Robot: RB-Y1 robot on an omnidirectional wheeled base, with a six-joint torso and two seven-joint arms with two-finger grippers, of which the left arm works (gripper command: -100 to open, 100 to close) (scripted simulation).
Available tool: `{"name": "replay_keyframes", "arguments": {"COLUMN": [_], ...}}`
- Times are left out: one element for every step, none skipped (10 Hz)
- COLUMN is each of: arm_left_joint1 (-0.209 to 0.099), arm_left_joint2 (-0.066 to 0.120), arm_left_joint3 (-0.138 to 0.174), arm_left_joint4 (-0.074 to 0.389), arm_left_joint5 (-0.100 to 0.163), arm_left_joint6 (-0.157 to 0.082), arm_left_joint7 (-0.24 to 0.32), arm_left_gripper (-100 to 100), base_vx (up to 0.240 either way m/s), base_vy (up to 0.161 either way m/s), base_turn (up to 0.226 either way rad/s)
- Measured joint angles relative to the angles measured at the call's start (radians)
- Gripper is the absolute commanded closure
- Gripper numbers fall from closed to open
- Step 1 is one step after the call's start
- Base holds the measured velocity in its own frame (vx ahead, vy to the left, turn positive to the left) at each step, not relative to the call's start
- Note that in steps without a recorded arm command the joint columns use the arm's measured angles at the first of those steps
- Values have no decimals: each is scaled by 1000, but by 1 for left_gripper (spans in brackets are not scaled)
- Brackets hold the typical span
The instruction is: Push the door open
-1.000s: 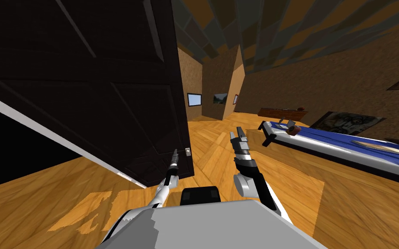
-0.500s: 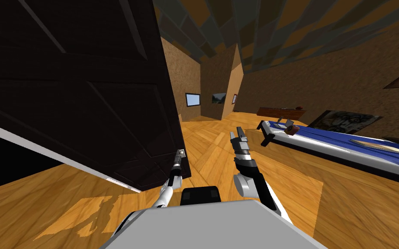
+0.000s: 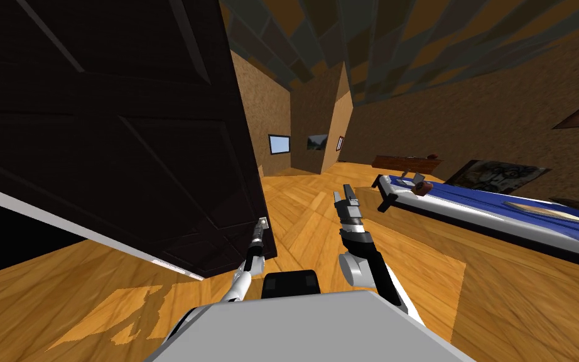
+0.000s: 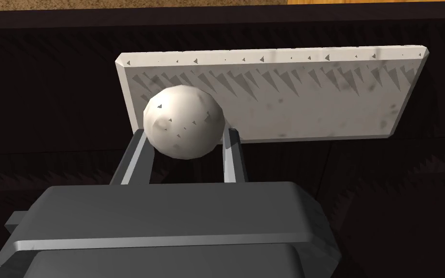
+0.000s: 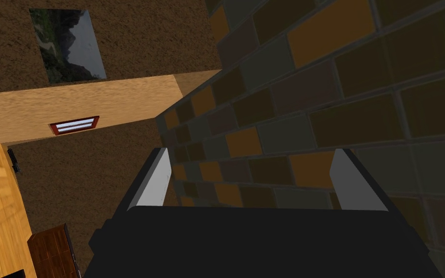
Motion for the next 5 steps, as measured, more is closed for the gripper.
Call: {"name": "replay_keyframes", "arguments": {"arm_left_joint1": [0,0,38,13,13], "arm_left_joint2": [0,0,-3,11,18], "arm_left_joint3": [0,0,0,8,19], "arm_left_joint4": [0,0,-63,-23,-12], "arm_left_joint5": [0,0,0,6,14], "arm_left_joint6": [0,0,35,28,16], "arm_left_joint7": [0,0,-7,-7,-10], "arm_left_gripper": [100,100,100,100,100], "base_vx": [0,118,127,182,217], "base_vy": [0,-45,-54,-54,-76], "base_turn": [0,16,37,63,75]}}
